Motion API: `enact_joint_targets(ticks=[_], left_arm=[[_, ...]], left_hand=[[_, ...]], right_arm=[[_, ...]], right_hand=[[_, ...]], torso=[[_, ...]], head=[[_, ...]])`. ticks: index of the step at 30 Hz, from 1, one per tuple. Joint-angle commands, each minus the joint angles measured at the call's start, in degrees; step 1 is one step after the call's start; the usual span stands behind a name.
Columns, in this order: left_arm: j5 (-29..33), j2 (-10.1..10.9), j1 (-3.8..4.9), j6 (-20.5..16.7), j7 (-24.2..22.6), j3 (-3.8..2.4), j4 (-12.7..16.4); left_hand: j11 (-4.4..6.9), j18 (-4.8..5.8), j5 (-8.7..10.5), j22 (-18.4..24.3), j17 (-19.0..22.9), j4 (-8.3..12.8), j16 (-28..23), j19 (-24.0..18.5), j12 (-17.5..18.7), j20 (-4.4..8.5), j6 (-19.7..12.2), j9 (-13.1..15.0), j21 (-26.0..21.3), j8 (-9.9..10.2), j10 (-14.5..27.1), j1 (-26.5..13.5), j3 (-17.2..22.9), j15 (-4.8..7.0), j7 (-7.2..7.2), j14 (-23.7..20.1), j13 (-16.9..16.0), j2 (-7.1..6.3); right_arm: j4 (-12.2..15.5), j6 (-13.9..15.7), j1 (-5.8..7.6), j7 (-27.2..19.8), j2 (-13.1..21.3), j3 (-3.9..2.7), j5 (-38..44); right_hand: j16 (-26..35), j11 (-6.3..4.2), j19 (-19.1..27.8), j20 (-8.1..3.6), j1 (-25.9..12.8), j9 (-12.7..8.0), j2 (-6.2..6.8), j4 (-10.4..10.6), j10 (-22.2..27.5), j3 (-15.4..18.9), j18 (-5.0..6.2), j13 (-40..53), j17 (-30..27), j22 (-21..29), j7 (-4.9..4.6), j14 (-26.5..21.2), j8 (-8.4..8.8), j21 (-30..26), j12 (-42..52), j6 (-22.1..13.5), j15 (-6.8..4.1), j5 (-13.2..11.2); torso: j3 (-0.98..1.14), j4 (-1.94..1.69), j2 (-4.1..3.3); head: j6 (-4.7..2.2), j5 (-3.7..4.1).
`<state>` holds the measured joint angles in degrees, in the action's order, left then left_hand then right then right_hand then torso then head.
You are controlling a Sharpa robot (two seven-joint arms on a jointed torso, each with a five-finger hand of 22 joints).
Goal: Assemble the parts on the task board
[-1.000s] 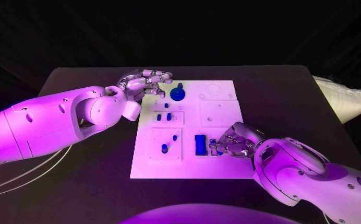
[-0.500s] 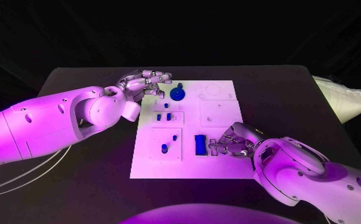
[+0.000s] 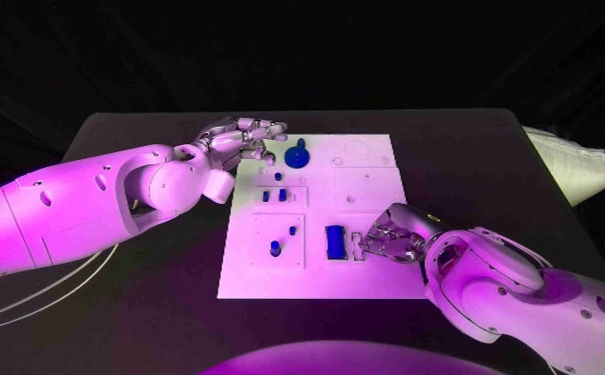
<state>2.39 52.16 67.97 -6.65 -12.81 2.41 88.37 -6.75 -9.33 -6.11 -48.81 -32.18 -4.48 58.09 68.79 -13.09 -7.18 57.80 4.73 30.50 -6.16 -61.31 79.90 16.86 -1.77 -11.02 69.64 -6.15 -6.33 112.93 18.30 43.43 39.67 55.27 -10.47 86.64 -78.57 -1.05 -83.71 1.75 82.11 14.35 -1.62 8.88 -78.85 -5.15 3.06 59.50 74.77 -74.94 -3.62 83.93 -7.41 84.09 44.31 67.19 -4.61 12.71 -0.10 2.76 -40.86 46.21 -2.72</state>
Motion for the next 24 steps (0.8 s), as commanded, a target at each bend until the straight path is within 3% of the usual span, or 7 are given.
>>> enact_joint_targets(ticks=[1,15,19,24], left_arm=[[-0.1,-0.1,0.02,1.1,-0.1,-0.03,0.1],[-0.2,-0.1,0.02,1.2,0.0,-0.03,0.1],[-0.2,-0.1,0.02,1.2,0.0,-0.03,0.1],[-0.3,-0.2,0.02,1.3,0.0,-0.03,0.1]], left_hand=[[0.05,-1.09,0.02,0.0,0.0,0.2,0.3,-0.1,-0.2,-0.29,-0.4,-0.1,-0.4,-0.2,0.4,-0.3,-0.3,-0.02,0.16,-0.4,-0.1,0.00],[0.05,-1.09,0.02,0.1,0.2,0.2,0.3,-0.1,-0.2,-0.29,-0.4,-0.1,-0.4,-0.2,0.4,-0.2,-0.3,-0.02,0.15,-0.5,-0.1,0.03],[0.05,-1.09,0.02,0.1,0.2,0.2,0.3,-0.1,-0.2,-0.29,-0.4,-0.1,-0.4,-0.2,0.4,-0.2,-0.3,-0.02,0.15,-0.5,-0.1,0.03],[0.05,-1.09,0.02,0.1,0.2,0.2,0.3,-0.1,-0.2,-0.29,-0.4,-0.1,-0.4,-0.2,0.4,-0.2,-0.3,-0.02,0.15,-0.5,-0.1,0.03]], right_arm=[[0.0,-0.9,-0.10,0.4,-0.1,0.06,1.2],[-0.1,-0.2,-0.09,0.2,-0.2,0.06,1.0],[-0.1,2.2,-0.09,-1.1,-0.1,0.06,1.1],[0.1,7.4,-0.10,-6.0,0.1,0.06,1.6]], right_hand=[[-0.3,-0.09,-0.1,-0.10,-0.9,0.2,0.08,-0.6,-0.1,-1.6,-0.63,-0.1,0.0,-5.8,0.30,3.4,-0.34,0.1,-0.4,0.1,-0.15,-0.7],[-0.1,0.05,-0.1,0.06,-4.9,0.3,1.73,1.8,-0.4,-3.1,-0.61,-0.1,-0.1,-5.8,0.18,3.3,-0.26,0.1,-0.7,0.2,-0.03,-2.0],[0.1,0.17,0.0,0.12,-6.2,0.3,2.49,2.8,-0.2,-3.1,-0.57,-0.4,-0.4,-5.6,0.05,3.3,-0.11,-0.1,-1.4,0.1,0.06,-2.5],[0.4,0.29,0.2,0.22,-6.8,0.3,4.53,3.1,0.2,-2.9,-0.51,-0.9,-0.7,-5.4,-0.11,3.2,0.10,-0.2,-2.4,-0.2,0.15,-2.7]], torso=[[0.00,-0.01,-0.01],[-0.02,-0.05,-0.02],[0.00,-0.05,-0.02],[0.00,-0.05,0.01]], head=[[-0.05,0.01],[-0.15,0.15],[-0.16,0.17],[-0.31,0.34]])
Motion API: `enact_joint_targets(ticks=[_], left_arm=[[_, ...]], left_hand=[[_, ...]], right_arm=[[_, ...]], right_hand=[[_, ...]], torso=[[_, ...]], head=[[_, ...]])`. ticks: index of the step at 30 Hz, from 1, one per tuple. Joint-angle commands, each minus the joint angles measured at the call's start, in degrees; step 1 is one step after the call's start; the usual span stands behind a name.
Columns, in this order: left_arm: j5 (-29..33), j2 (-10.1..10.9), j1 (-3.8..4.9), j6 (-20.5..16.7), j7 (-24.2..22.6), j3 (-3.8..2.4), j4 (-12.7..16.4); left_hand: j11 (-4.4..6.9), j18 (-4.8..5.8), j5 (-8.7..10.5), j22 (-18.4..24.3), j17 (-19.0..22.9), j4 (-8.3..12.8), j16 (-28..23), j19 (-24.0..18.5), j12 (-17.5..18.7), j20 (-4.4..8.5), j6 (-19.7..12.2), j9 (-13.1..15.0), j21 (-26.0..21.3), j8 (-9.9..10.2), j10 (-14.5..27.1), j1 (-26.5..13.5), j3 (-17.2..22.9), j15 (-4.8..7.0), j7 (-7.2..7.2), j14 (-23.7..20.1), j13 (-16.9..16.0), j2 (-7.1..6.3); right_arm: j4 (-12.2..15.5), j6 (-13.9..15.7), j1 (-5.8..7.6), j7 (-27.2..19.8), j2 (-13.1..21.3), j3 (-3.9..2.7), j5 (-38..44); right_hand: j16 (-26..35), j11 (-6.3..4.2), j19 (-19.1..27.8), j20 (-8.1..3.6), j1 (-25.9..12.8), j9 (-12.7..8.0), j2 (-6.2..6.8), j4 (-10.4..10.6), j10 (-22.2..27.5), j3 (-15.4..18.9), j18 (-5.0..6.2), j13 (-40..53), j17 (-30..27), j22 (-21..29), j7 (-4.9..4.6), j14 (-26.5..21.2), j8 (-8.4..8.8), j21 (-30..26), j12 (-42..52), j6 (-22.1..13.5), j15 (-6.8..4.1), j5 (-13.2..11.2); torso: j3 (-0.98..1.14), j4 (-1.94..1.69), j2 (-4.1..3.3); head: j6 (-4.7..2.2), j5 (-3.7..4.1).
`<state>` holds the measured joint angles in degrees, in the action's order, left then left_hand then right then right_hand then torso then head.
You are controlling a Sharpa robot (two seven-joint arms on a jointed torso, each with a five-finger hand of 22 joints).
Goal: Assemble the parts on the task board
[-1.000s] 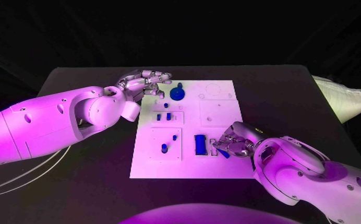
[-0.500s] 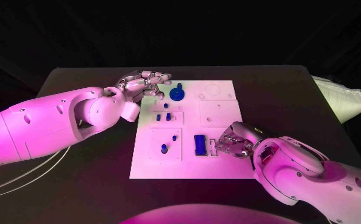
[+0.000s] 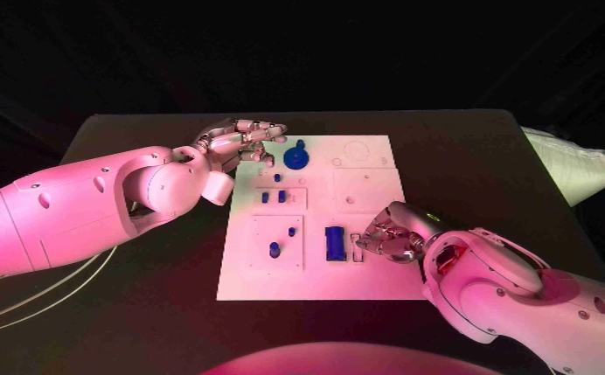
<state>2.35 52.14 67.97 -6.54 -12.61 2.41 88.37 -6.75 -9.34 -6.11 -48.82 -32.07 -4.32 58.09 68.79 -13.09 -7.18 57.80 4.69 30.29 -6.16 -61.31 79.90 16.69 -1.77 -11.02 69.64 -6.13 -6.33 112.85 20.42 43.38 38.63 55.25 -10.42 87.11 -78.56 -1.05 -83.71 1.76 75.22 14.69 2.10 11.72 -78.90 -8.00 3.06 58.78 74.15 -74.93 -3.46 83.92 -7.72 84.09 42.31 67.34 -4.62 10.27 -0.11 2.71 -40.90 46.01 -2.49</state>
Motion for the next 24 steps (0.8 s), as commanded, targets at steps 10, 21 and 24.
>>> enact_joint_targets(ticks=[10,21,24], left_arm=[[-0.6,-0.1,0.01,1.3,-0.1,-0.03,0.1],[-0.6,-0.1,0.01,1.3,0.0,-0.02,0.0],[-0.6,-0.2,0.00,1.3,-0.1,-0.02,-0.1]], left_hand=[[0.05,-1.09,0.02,0.1,0.0,0.0,0.3,-0.1,-0.2,-0.29,-0.4,-0.1,-0.2,-0.2,0.4,-0.2,-0.2,-0.02,0.15,-0.5,-0.1,0.03],[0.05,-1.09,0.02,0.1,0.0,0.0,0.3,-0.1,-0.2,-0.29,-0.4,-0.1,-0.2,-0.2,0.4,-0.2,-0.2,-0.02,0.15,-0.5,-0.1,0.03],[0.03,-1.09,0.02,0.1,0.1,0.0,0.3,-0.1,-0.3,-0.29,-0.4,-0.1,-0.2,-0.3,0.5,-0.2,-0.2,-0.03,0.12,-0.5,-0.1,0.08]], right_arm=[[1.5,8.9,0.57,-19.5,3.6,-0.13,-0.1],[2.2,2.0,3.89,-24.6,10.5,-0.23,1.9],[2.0,0.5,4.15,-24.2,11.4,-0.24,3.9]], right_hand=[[-0.2,1.70,-0.1,0.98,2.5,-1.4,3.61,-1.1,0.6,-1.2,-0.63,0.7,0.7,-5.8,-2.24,3.4,3.44,0.0,0.6,-4.7,1.22,-0.2],[-0.4,2.06,-0.2,1.39,3.4,-1.8,4.52,-1.7,0.9,-1.5,-0.69,1.1,1.0,-6.1,-2.65,3.4,3.95,0.2,0.9,-5.4,1.58,-0.1],[-0.4,2.10,-0.2,1.48,3.6,-1.9,4.88,-1.9,1.0,-1.5,-0.67,1.1,1.0,-6.1,-2.69,3.4,3.96,0.1,0.9,-5.4,1.64,-0.4]], torso=[[0.00,0.04,0.06],[0.05,0.41,0.20],[0.03,0.37,0.20]], head=[[-0.45,0.73],[-0.53,1.29],[-0.60,1.36]])
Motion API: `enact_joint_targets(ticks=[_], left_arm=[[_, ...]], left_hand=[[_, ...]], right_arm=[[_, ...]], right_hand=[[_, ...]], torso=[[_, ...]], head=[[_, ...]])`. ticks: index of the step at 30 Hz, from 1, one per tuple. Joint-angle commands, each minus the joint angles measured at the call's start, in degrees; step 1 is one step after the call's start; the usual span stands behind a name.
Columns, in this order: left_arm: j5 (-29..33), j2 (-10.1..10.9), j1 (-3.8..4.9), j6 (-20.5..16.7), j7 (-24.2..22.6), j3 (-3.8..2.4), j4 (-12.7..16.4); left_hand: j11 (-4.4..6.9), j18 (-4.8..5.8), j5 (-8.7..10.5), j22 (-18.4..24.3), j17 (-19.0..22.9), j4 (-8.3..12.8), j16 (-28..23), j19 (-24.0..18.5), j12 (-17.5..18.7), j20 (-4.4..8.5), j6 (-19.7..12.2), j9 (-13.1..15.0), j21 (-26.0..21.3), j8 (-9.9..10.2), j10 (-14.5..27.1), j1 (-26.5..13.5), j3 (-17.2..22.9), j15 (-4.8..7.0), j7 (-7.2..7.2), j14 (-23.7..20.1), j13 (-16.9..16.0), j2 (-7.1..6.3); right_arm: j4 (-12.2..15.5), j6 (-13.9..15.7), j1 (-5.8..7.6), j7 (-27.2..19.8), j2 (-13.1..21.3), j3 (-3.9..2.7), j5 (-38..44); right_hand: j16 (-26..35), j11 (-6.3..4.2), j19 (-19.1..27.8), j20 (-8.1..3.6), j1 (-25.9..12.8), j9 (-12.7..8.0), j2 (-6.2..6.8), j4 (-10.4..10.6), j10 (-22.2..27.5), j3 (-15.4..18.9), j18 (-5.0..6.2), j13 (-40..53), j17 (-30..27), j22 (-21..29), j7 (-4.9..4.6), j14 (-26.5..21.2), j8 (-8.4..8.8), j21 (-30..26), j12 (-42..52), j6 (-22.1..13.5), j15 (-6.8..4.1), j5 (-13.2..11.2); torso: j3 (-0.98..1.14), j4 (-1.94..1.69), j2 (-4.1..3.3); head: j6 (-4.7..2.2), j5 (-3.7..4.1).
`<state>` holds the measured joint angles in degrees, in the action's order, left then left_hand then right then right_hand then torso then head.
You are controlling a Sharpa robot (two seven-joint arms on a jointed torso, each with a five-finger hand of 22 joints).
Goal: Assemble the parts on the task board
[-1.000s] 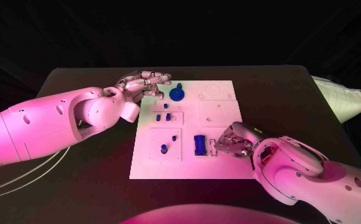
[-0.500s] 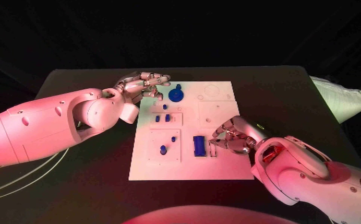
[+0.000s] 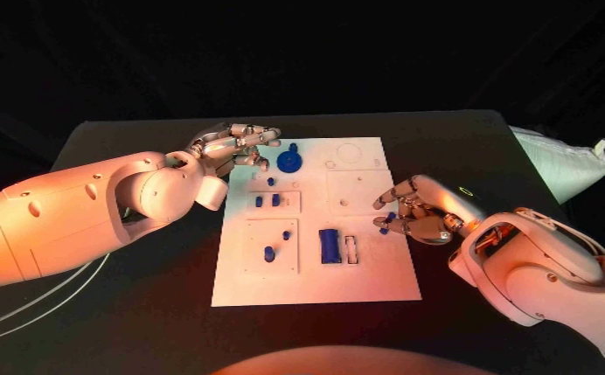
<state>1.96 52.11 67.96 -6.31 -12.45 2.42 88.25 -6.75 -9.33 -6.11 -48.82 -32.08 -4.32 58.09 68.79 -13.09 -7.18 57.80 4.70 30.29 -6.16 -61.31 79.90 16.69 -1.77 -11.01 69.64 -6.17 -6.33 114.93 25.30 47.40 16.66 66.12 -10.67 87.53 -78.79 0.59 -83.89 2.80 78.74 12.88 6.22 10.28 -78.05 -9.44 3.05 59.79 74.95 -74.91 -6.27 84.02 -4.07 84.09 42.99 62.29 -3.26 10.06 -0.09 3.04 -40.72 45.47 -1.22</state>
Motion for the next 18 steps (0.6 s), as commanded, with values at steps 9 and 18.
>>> enact_joint_targets(ticks=[9,18], left_arm=[[-0.2,-0.2,-0.05,1.1,-0.2,-0.02,0.0],[-0.3,-0.3,-0.10,1.1,-0.3,-0.02,0.0]], left_hand=[[0.03,-1.09,0.02,0.1,0.1,0.0,0.3,-0.1,-0.3,-0.29,-0.4,-0.1,-0.2,-0.3,0.5,-0.2,-0.2,-0.03,0.12,-0.5,-0.1,0.08],[0.03,-1.10,0.01,0.1,0.1,0.1,0.3,-0.1,-0.3,-0.29,-0.5,-0.1,-0.3,-0.3,0.6,0.0,-0.2,-0.02,0.13,-0.5,-0.1,0.09]], right_arm=[[-0.8,-8.3,0.33,0.9,1.4,0.00,11.5],[-2.2,-11.3,0.34,3.2,1.2,0.00,18.1]], right_hand=[[0.3,0.70,0.3,0.67,0.5,-0.6,1.96,-0.5,0.6,0.2,-0.57,-0.2,-0.3,-5.7,-0.16,3.1,0.52,-0.1,-0.2,-1.1,0.48,-0.8],[0.8,0.73,0.5,0.81,2.8,-1.3,2.57,-1.3,0.7,-0.8,-0.50,0.0,-0.8,-5.5,-0.20,3.0,0.39,-0.3,0.1,-1.5,0.48,-0.9]], torso=[[-0.02,-0.04,-0.04],[-0.07,-0.12,-0.01]], head=[[-0.33,0.46],[-0.58,0.51]])
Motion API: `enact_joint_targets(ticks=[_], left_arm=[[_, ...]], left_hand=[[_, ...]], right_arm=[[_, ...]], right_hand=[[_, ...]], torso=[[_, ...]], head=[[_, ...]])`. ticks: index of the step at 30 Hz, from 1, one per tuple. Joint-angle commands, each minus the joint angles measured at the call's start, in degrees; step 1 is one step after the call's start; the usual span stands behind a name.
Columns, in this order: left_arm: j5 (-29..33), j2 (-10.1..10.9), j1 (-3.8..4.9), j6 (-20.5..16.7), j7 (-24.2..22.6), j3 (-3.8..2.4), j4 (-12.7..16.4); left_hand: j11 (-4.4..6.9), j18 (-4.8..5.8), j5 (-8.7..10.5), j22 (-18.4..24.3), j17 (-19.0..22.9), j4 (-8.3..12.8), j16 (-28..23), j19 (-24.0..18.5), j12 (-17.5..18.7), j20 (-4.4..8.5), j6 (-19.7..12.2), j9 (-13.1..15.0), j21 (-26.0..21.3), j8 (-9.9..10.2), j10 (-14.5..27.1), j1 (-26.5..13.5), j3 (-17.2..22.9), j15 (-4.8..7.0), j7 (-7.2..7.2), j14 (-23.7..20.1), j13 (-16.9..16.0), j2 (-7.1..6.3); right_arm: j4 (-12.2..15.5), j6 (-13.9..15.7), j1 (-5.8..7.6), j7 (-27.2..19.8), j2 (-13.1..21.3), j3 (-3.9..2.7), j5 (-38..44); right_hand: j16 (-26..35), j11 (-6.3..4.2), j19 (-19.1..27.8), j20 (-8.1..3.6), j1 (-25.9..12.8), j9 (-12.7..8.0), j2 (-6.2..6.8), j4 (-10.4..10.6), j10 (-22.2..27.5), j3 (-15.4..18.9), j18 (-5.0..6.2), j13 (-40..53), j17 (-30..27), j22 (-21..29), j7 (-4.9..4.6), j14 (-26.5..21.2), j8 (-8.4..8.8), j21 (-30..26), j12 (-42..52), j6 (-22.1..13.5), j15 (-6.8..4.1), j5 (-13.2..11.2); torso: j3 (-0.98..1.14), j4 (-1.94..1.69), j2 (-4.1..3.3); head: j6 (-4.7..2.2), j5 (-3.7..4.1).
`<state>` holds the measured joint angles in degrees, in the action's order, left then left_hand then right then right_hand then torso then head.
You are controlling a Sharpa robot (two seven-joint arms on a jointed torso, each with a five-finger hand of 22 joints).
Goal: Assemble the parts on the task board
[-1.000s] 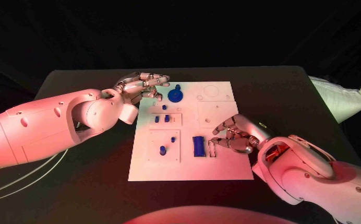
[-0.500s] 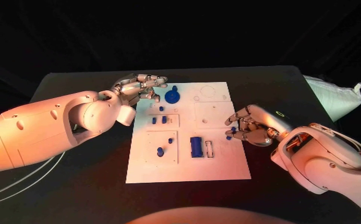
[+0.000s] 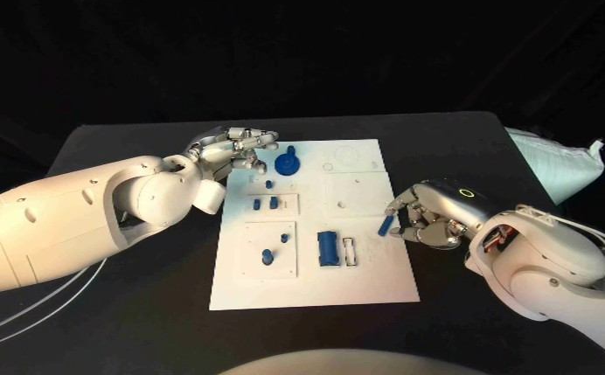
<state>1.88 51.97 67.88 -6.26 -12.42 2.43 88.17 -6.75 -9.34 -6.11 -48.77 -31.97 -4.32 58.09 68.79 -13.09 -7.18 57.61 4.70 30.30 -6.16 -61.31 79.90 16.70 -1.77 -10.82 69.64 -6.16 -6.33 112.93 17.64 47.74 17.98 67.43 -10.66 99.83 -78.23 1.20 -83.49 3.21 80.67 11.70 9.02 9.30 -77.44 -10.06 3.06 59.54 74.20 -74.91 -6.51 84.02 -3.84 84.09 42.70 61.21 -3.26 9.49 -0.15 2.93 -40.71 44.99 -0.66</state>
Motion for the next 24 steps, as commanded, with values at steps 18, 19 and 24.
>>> enact_joint_targets(ticks=[18,19,24], left_arm=[[-0.3,-0.2,-0.04,0.9,-0.2,-0.03,0.1],[-0.3,-0.2,-0.04,0.9,-0.2,-0.03,0.1],[-0.3,-0.1,-0.05,0.9,-0.2,-0.03,0.1]], left_hand=[[0.04,-1.10,0.00,0.1,0.1,0.2,0.3,-0.1,-0.4,-0.29,-0.3,-0.1,-0.3,-0.3,0.6,0.2,-0.2,-0.01,-0.06,-0.5,-0.1,0.12],[0.04,-1.10,0.00,0.1,0.1,0.2,0.3,-0.1,-0.4,-0.29,-0.3,-0.1,-0.3,-0.3,0.6,0.2,-0.2,-0.01,-0.06,-0.5,-0.1,0.12],[0.04,-1.10,0.00,0.1,0.1,0.2,0.3,-0.1,-0.4,-0.29,-0.3,-0.1,-0.3,-0.3,0.6,0.2,-0.2,-0.01,-0.06,-0.5,-0.1,0.12]], right_arm=[[-4.4,-7.3,-0.19,1.1,-4.2,0.34,12.3],[-4.6,-7.5,-0.20,1.1,-4.4,0.39,12.4],[-5.1,-9.1,-0.23,1.3,-4.7,0.56,12.7]], right_hand=[[-0.1,-1.94,-0.2,-1.72,5.3,-1.8,-0.48,-2.6,-1.4,-6.7,-0.64,4.7,0.6,-6.1,2.99,3.1,0.20,0.0,7.6,-0.3,-2.05,0.4],[0.0,-2.01,-0.2,-1.78,5.2,-1.9,-0.47,-2.6,-1.3,-6.9,-0.63,4.8,0.6,-6.1,3.06,3.1,0.19,0.0,7.7,-0.3,-2.09,0.4],[0.0,-2.12,-0.1,-1.86,5.1,-2.0,-0.41,-2.6,-1.3,-7.2,-0.63,4.8,0.6,-6.1,3.16,3.1,0.19,0.0,7.7,-0.2,-2.18,0.3]], torso=[[0.02,-0.08,-0.10],[0.02,-0.08,-0.10],[0.00,-0.05,-0.07]], head=[[-0.19,-0.33],[-0.19,-0.33],[0.00,-0.43]])
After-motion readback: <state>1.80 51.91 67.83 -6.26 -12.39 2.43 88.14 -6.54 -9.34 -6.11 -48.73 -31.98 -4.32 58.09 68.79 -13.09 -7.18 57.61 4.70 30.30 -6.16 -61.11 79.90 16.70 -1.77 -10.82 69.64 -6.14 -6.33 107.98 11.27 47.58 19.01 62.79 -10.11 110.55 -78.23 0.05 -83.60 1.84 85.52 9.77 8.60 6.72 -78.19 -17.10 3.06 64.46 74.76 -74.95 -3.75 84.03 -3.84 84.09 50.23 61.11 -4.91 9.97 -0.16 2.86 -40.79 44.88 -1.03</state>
